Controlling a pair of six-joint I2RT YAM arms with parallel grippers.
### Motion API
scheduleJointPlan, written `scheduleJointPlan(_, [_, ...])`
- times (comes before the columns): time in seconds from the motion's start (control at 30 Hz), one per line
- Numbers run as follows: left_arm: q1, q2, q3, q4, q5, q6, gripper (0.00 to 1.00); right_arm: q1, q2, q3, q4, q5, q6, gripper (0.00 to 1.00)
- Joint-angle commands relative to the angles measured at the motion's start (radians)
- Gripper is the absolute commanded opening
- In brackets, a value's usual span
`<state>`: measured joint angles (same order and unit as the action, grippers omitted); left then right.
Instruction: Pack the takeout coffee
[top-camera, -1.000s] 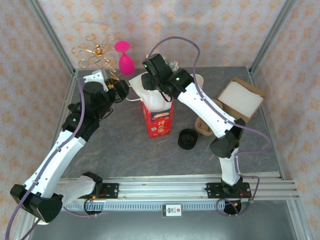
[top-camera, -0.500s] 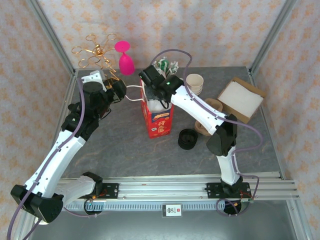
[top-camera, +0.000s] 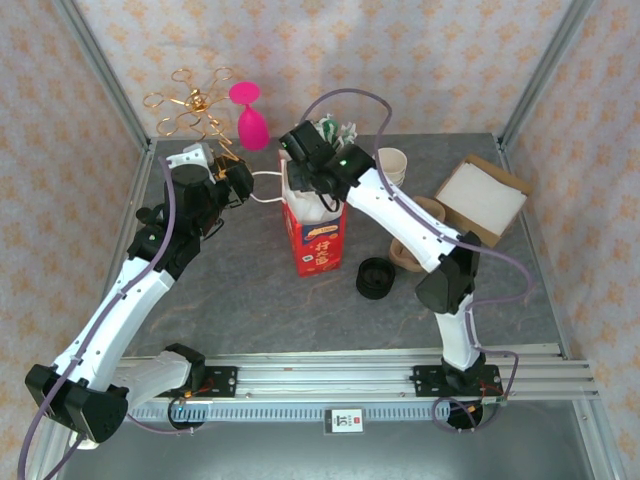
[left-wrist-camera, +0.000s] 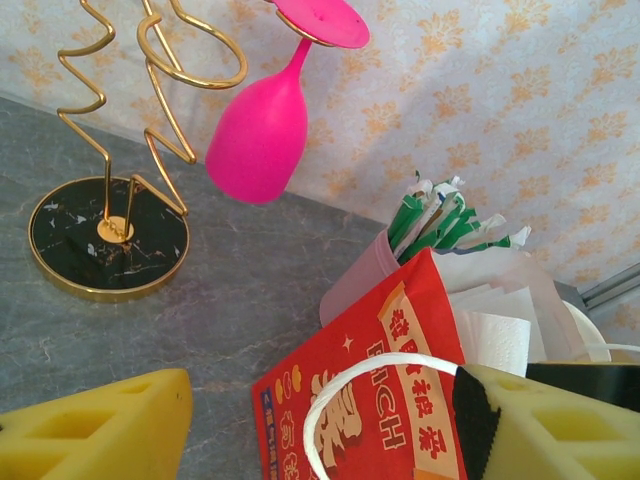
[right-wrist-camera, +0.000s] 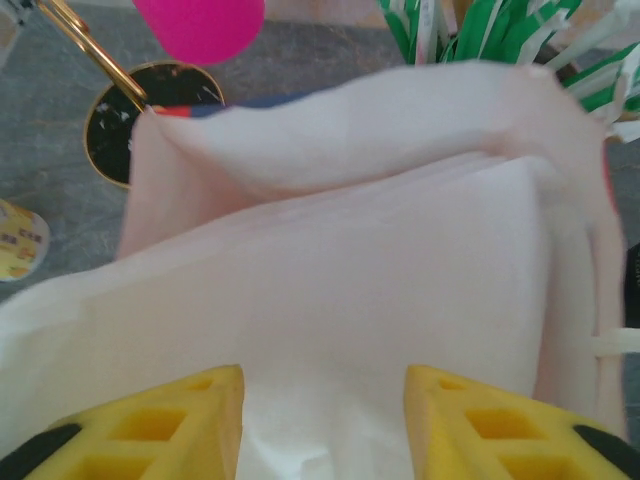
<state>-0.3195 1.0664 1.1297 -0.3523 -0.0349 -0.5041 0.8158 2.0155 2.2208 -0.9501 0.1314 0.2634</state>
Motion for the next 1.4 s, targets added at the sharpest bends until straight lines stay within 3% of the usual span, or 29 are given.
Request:
scheduleJointPlan(0.0, [0.008, -0.014, 0.016, -0.001, -0.008, -0.002, 0.71, 0.006, -0.075, 0.029, 0.026, 0.036, -0.015, 0.47])
scheduleJointPlan(0.33, [0.009, -0.022, 0.022, -0.012, -0.014, -0.007, 0.71, -0.028, 0.074, 0.084, 0.032, 0.034, -0.01, 0.11])
scheduleJointPlan(0.5, [0.01, -0.026, 0.012, -0.011, -0.013, -0.003, 0.71, -0.03, 0.057, -0.031, 0.057, -0.014, -0.002, 0.05])
scheduleJointPlan(0.63, [0.011, -0.017, 0.005, -0.007, -0.016, -0.005, 0.71, -0.03, 0.033, -0.014, 0.068, -0.022, -0.004, 0.04])
scheduleJointPlan(0.77, [0.011, -0.019, 0.007, -0.017, -0.044, -0.006, 0.71, -0.04, -0.02, 0.072, 0.099, -0.076, -0.016, 0.13])
scheduleJointPlan(0.87, [0.015, -0.055, -0.015, -0.034, -0.123, -0.008, 0.72, -0.088, -0.097, 0.056, 0.129, -0.118, -0.008, 0.33])
scheduleJointPlan(0.97, [0.027, -0.089, -0.044, -0.087, -0.248, -0.016, 0.79, -0.174, -0.216, -0.067, 0.172, -0.073, 0.002, 0.45])
scheduleJointPlan(1.07, [0.036, -0.126, -0.139, -0.1, -0.379, -0.036, 0.88, -0.285, -0.368, -0.324, 0.279, 0.069, -0.013, 0.64])
scheduleJointPlan(1.13, [0.037, -0.156, -0.243, -0.022, -0.475, -0.042, 0.93, -0.389, -0.478, -0.556, 0.394, 0.151, -0.009, 0.78])
scheduleJointPlan(1.23, [0.045, -0.166, -0.415, 0.199, -0.632, -0.022, 1.0, -0.55, -0.647, -0.942, 0.666, 0.255, -0.015, 0.9])
scheduleJointPlan(1.3, [0.053, -0.137, -0.498, 0.366, -0.653, 0.053, 0.99, -0.652, -0.731, -1.214, 0.884, 0.305, -0.023, 0.99])
scheduleJointPlan(1.37, [0.054, -0.074, -0.618, 0.6, -0.681, 0.156, 0.99, -0.734, -0.756, -1.413, 1.064, 0.315, -0.028, 1.0])
